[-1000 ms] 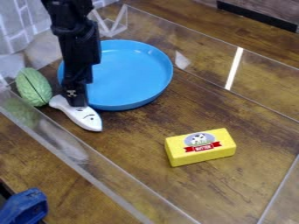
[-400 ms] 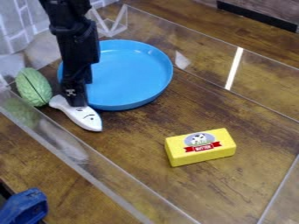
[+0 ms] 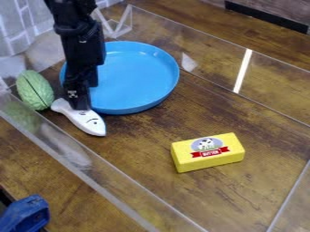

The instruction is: Put the white object in the blue tray

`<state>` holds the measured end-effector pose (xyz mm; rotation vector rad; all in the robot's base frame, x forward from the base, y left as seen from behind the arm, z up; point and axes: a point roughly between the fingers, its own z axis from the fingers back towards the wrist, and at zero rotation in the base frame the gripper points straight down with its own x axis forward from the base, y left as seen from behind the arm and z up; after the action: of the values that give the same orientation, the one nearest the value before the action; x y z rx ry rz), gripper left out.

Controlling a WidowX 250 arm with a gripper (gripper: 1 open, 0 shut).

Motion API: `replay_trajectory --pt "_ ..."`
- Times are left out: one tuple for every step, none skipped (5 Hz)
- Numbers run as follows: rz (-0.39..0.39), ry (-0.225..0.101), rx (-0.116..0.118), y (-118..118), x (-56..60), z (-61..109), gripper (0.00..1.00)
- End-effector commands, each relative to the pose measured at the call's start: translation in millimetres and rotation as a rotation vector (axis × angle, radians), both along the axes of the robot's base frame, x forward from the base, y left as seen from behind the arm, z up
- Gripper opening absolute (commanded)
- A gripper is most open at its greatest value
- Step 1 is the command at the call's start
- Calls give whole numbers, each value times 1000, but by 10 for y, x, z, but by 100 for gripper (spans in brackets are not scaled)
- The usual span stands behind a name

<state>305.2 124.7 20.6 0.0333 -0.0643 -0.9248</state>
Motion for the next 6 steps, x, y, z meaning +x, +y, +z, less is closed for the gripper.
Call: replay_trajectory --pt "-46 77 -33 246 -90 -332 100" --pt "-41 73 -37 221 -42 -246 100" --pt "-34 67 -42 186 3 -185 100" --pt "-28 61 -47 149 45 -143 100" --pt "-58 56 -51 118 -6 -113 100" --pt "-88 51 -55 86 -57 -79 100"
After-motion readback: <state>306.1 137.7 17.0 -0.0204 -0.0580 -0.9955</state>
